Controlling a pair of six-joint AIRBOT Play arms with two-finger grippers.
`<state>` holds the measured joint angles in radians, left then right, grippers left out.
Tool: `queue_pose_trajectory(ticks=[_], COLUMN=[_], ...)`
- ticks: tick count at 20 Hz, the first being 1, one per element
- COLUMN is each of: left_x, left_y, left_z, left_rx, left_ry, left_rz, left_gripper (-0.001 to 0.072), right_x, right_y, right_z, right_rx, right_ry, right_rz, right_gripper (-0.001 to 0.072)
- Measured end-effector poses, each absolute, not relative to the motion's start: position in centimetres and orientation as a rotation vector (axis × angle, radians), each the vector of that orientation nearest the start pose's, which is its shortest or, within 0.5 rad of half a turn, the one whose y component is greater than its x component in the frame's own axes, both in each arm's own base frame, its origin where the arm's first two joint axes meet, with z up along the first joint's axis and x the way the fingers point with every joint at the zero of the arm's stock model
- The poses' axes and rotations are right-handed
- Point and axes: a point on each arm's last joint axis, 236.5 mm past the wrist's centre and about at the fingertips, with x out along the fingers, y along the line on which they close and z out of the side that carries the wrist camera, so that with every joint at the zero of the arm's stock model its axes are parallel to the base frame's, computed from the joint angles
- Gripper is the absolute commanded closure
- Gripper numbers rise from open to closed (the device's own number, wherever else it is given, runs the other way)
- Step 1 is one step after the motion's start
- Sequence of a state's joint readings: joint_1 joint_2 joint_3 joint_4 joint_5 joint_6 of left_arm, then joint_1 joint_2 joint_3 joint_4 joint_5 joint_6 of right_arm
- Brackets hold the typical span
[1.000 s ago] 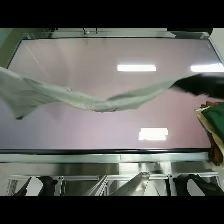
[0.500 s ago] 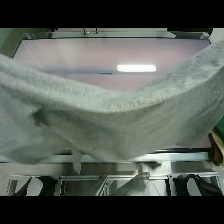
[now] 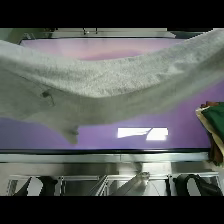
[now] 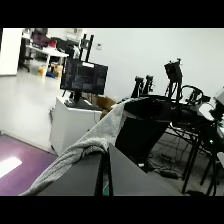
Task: Fold the shirts.
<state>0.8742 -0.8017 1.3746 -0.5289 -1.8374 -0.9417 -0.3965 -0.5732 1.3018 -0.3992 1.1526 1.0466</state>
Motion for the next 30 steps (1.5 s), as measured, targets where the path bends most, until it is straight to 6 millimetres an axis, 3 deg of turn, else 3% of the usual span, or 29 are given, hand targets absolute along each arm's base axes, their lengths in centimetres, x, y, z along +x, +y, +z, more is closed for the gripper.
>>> queue_pose_trajectory(ticks=[3,5,7,10,12,14,17,20,22,26,30], left_x=[14.3,15.2,18.3,25.3,31.2,37.2,44.3,49.6,52.2,56.0,57.9], left_y=[-12.2,-12.0,-10.7,-8.0,-7.4,-7.5,-8.3,-8.1,-7.7,-6.3,-4.7], left_z=[48.2,47.5,46.1,42.5,37.6,30.9,20.2,10.4,5.8,0.2,-1.8], left_rx=[-0.295,-0.298,-0.344,-0.456,-0.532,-0.609,-0.729,-0.816,-0.849,-0.835,-0.754], left_ry=[-0.163,-0.123,-0.046,0.095,0.251,0.431,0.654,0.810,0.871,0.956,1.012], left_rz=[-1.267,-1.237,-1.165,-1.063,-1.016,-0.973,-0.928,-0.875,-0.847,-0.767,-0.679], left_gripper=[0.0689,0.0689,0.0689,0.0689,0.0689,0.0689,0.0693,0.0694,0.0695,0.0695,0.0695], right_x=[22.7,23.4,26.0,31.8,36.2,40.1,45.0,48.6,50.6,53.8,56.2], right_y=[11.7,11.2,10.2,9.1,9.3,10.1,11.4,11.4,11.0,9.2,6.8], right_z=[43.4,43.3,41.7,37.1,32.6,27.3,17.4,8.1,3.5,-1.9,-2.5], right_rx=[0.171,0.168,0.199,0.288,0.362,0.429,0.536,0.639,0.725,0.882,0.953], right_ry=[-0.021,-0.020,0.044,0.205,0.336,0.472,0.687,0.834,0.870,0.871,0.819], right_rz=[0.588,0.569,0.570,0.605,0.647,0.688,0.711,0.673,0.642,0.597,0.592], right_gripper=[0.0700,0.0700,0.0701,0.0700,0.0700,0.0700,0.0701,0.0701,0.0701,0.0701,0.0702])
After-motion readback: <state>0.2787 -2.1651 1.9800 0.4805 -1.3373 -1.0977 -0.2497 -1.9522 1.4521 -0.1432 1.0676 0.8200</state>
